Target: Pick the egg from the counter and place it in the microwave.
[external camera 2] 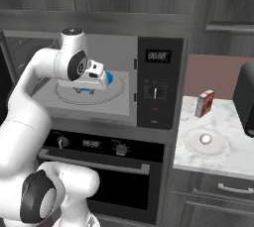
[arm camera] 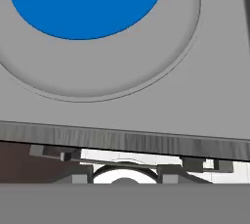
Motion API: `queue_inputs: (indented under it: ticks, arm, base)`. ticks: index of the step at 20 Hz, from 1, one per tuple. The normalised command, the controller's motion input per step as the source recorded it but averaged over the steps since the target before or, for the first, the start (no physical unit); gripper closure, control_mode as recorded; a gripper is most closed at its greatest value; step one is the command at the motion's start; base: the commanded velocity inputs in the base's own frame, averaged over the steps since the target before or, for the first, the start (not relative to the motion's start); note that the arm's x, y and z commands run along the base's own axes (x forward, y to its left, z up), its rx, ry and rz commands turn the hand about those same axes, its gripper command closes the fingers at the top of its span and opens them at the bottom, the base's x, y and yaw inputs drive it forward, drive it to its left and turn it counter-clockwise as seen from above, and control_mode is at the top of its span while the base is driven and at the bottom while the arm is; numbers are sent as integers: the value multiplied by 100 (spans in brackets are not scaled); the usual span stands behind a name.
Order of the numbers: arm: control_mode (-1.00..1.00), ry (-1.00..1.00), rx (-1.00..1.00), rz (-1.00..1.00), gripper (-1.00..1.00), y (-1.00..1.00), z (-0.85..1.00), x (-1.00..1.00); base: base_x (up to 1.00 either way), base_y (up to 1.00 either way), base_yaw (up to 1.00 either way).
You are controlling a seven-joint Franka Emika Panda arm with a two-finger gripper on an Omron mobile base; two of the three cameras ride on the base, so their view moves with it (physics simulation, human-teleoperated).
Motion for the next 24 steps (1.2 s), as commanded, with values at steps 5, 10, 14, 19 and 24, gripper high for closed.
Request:
queue_inputs:
  ticks: [5,10,14,19,24]
  arm:
    - [-100,0,-1,0,-100,-25,-8,-20]
    - [-100,-6,10,3,-100,-89,-22,-69]
    - [-100,-4,17,11,-100,-100,-17,-45]
    - [-100,-1,21,22,-100,-100,-3,-15]
    - [-100,-16,21,37,-100,-100,-22,-26]
  base:
    - [0,0,0]
    - [0,0,0]
    - [0,0,0]
    - [0,0,0]
    - [0,0,0]
